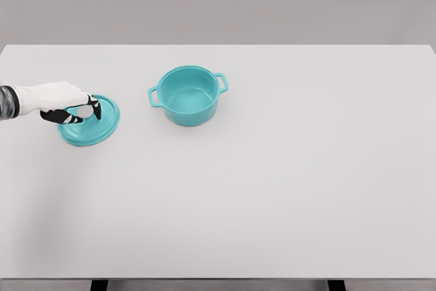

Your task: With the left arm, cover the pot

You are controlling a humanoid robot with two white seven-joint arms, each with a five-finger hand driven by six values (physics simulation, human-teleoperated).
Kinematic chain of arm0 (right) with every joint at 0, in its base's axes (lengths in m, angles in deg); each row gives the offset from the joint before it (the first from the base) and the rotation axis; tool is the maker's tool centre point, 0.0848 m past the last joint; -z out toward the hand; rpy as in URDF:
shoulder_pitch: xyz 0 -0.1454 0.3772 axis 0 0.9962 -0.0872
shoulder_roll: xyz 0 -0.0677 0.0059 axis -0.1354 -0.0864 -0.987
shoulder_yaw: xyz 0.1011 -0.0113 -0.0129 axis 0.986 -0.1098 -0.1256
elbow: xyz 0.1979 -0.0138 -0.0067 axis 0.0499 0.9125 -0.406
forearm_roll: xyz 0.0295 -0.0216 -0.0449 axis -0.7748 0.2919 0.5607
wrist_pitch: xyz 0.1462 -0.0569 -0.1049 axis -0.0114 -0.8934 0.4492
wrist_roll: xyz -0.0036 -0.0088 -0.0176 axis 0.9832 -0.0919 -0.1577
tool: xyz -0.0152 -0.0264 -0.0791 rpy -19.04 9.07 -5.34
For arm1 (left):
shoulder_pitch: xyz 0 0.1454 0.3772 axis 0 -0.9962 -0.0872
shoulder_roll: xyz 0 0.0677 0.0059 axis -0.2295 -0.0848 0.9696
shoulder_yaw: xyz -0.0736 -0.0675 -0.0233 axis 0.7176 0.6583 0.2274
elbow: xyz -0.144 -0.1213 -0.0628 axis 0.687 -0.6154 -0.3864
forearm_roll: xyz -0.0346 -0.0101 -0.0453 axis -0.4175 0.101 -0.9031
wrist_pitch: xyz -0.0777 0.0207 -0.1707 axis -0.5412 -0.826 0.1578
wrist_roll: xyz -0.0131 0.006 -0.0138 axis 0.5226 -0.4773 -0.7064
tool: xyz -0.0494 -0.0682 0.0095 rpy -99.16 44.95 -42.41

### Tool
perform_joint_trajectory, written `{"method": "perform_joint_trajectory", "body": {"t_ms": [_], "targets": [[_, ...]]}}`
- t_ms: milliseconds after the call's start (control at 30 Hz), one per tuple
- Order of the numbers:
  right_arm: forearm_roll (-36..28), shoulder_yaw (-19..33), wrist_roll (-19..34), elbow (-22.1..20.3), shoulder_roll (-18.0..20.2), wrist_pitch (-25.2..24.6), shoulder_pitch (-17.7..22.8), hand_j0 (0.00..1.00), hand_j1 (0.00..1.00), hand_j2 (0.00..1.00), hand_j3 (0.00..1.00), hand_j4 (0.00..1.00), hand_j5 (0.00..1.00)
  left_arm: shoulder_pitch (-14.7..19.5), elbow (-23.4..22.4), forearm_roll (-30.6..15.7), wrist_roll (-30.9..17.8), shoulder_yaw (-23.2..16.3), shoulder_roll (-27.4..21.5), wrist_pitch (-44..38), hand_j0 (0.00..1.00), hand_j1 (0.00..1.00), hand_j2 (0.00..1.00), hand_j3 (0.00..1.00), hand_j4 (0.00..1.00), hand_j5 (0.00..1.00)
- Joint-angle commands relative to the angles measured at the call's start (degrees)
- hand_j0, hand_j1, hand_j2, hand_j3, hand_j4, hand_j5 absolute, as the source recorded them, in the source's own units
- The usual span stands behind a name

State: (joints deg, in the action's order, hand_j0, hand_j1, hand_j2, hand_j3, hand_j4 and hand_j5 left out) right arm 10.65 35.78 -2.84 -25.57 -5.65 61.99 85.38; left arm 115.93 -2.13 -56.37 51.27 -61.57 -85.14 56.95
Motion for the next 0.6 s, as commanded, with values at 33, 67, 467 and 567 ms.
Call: {"method": "perform_joint_trajectory", "body": {"t_ms": [33,67,467,567], "targets": [[0.01,-0.01,0.01,0.02,-0.01,0.00,0.00,1.00,1.00,1.00,1.00,1.00,1.00,0.09,0.53,-0.56,0.01,0.18,-0.17,-0.13,0.53,0.53,0.53,0.53,0.53,0.53],[0.01,-0.01,0.01,0.02,-0.01,0.00,0.00,1.00,1.00,1.00,1.00,1.00,1.00,0.09,0.71,-0.65,0.01,0.18,-0.26,-0.13,0.53,0.53,0.53,0.53,0.53,0.53],[0.01,-0.01,0.01,0.02,-0.01,0.00,0.00,1.00,1.00,1.00,1.00,1.00,1.00,0.88,5.54,-0.91,0.01,0.44,-1.40,-0.13,0.53,0.53,0.53,0.53,0.53,0.53],[0.01,-0.01,0.01,0.02,-0.01,0.00,0.00,1.00,1.00,1.00,1.00,1.00,1.00,0.97,6.42,-2.05,0.01,0.27,-2.37,-0.13,0.53,0.53,0.53,0.53,0.53,0.53]]}}
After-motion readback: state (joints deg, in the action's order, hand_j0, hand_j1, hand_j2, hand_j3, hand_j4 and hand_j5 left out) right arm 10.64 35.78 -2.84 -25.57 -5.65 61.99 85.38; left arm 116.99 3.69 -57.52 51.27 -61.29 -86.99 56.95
